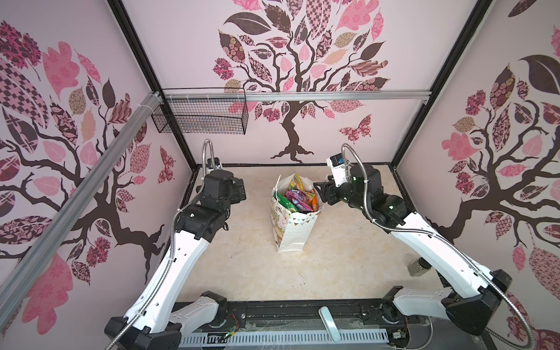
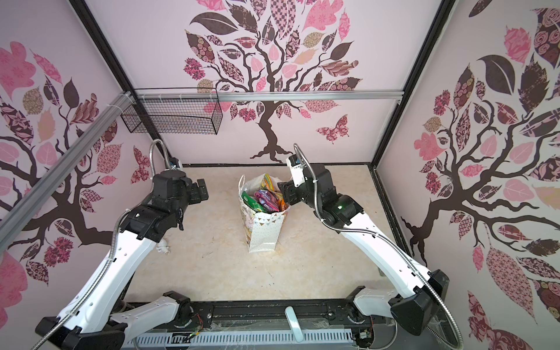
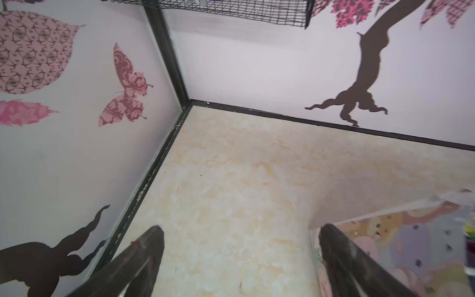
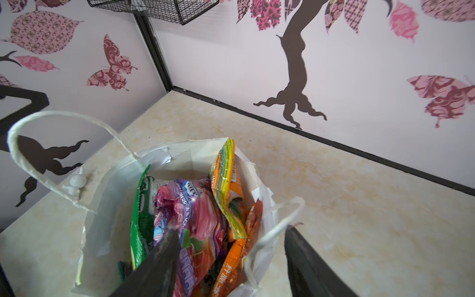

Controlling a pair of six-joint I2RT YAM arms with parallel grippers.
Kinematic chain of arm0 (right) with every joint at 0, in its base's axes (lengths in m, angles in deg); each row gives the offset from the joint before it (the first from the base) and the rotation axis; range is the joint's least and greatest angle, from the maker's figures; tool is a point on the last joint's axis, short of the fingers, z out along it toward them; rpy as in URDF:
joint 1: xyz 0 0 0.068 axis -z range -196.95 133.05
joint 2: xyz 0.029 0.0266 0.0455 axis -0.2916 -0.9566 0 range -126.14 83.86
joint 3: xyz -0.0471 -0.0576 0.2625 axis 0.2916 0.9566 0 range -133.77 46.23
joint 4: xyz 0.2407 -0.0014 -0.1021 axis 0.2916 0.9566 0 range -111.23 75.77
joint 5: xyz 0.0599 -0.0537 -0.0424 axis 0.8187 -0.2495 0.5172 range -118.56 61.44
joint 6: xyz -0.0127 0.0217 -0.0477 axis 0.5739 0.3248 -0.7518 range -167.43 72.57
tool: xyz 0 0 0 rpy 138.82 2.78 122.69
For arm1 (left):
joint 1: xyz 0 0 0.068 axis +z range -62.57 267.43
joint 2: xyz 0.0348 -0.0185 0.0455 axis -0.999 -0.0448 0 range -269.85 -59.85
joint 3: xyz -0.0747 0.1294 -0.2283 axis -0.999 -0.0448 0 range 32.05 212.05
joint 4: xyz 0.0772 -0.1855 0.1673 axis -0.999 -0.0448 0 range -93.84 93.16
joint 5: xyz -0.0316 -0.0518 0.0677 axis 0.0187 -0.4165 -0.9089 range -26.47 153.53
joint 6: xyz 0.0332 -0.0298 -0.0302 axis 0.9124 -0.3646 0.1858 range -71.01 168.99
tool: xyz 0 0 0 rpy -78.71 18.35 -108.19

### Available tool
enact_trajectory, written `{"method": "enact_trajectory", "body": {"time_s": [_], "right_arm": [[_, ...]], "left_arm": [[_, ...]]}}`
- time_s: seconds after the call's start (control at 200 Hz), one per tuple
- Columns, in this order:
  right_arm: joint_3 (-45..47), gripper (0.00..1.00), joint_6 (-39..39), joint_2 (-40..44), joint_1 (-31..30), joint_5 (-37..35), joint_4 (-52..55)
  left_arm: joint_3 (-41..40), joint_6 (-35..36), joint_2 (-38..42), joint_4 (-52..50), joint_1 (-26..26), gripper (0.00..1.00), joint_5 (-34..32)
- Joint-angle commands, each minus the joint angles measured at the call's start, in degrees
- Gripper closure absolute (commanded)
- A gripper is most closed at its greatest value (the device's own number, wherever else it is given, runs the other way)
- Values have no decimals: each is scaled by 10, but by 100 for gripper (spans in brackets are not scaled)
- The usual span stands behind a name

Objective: Place the snacks into the paper bag
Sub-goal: Move the paper bag to the center of the table, then reset both arms

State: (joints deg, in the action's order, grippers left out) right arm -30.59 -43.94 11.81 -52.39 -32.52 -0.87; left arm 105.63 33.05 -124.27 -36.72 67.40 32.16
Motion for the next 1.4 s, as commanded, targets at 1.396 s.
{"method": "enact_trajectory", "body": {"time_s": [1.396], "right_arm": [[629,0,7,-165,302,-157,-902]], "left_arm": [[-520,118,-247,903,198,2,162]]}}
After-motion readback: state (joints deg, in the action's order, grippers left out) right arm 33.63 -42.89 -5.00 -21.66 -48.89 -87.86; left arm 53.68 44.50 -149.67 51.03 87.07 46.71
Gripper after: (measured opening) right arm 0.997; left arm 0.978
